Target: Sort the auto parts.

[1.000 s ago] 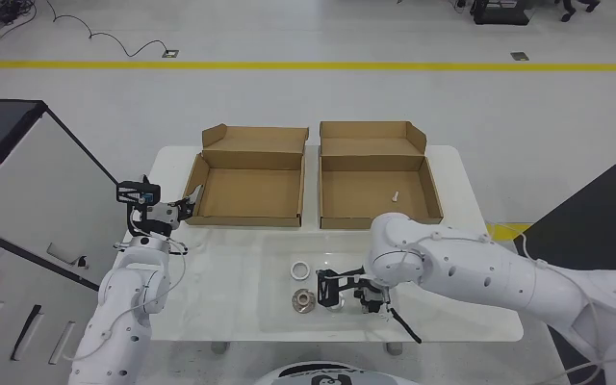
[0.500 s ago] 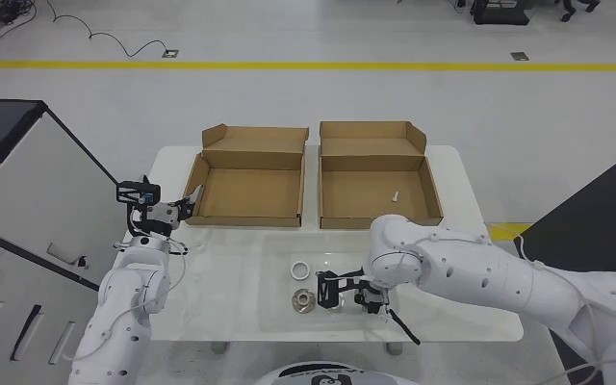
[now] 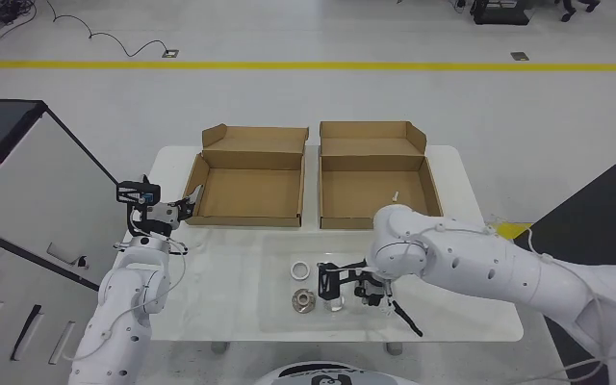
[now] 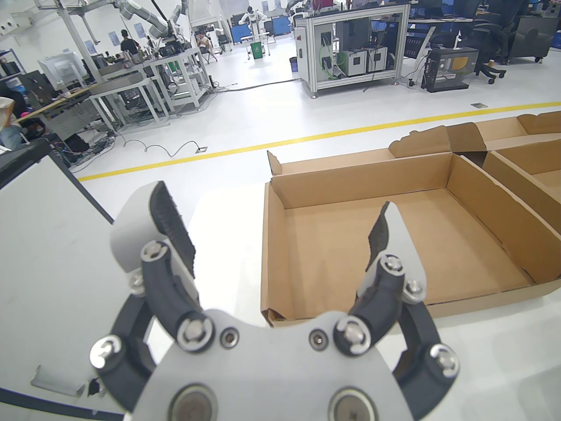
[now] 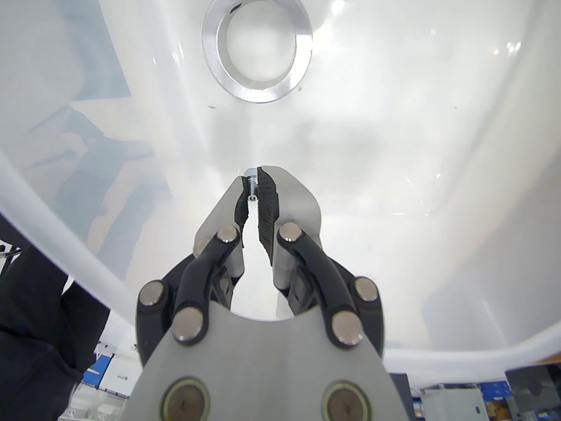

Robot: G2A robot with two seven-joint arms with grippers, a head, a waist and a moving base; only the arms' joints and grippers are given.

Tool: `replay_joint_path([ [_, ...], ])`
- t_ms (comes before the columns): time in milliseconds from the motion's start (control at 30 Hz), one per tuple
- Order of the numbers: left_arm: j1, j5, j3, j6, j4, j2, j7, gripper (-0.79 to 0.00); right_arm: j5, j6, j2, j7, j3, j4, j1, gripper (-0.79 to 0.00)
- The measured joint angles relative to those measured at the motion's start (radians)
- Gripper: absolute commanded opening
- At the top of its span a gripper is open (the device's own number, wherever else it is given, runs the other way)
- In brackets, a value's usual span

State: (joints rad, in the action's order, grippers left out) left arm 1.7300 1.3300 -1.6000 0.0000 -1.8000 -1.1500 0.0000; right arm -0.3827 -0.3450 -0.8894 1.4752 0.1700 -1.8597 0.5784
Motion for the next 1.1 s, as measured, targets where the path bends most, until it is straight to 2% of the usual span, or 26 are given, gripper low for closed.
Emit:
replay_joint_path([
  [300, 0.000, 0.000, 0.000, 0.000, 0.000, 0.000, 0.000, 0.000, 0.113, -0.031, 0.054, -0.031, 0.012, -0.042, -0.093, -0.785],
  [600, 0.000, 0.000, 0.000, 0.000, 0.000, 0.000, 0.000, 0.000, 0.219, -0.102, 0.104, -0.102, 0.075, -0.042, -0.111, -0.785],
  [833, 0.000, 0.000, 0.000, 0.000, 0.000, 0.000, 0.000, 0.000, 0.340, -0.184, 0.120, -0.184, 0.119, -0.015, -0.118, -0.785],
  [1100, 0.000, 0.000, 0.000, 0.000, 0.000, 0.000, 0.000, 0.000, 0.382, -0.195, 0.118, -0.195, 0.121, -0.006, -0.130, -0.785],
])
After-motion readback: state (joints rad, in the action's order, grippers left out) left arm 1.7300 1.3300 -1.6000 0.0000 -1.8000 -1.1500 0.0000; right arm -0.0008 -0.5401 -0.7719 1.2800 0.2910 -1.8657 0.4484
